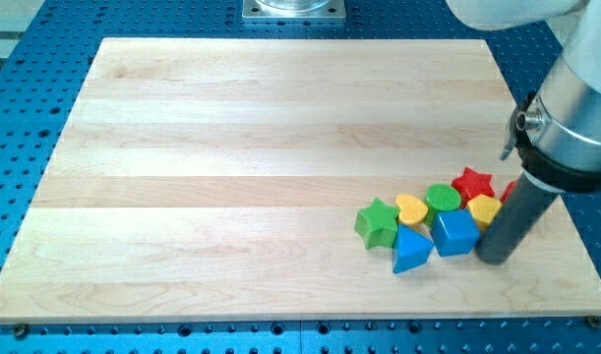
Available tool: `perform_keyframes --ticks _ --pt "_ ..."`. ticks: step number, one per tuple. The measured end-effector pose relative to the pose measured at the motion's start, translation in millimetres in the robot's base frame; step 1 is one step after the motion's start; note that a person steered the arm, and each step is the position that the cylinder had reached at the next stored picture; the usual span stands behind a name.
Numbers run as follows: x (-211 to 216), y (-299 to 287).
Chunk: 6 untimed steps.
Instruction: Push the red star along with the yellow hexagon towards the top
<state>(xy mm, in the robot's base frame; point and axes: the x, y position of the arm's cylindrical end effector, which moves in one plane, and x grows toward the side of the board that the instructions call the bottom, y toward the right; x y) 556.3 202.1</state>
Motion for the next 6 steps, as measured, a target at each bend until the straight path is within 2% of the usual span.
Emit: perform_keyframes --ticks 3,4,5,6 --pt "-105.2 0.0" --pt "-110.9 0.4" --pt "-103.2 36.4" --pt "-131.5 55.5"
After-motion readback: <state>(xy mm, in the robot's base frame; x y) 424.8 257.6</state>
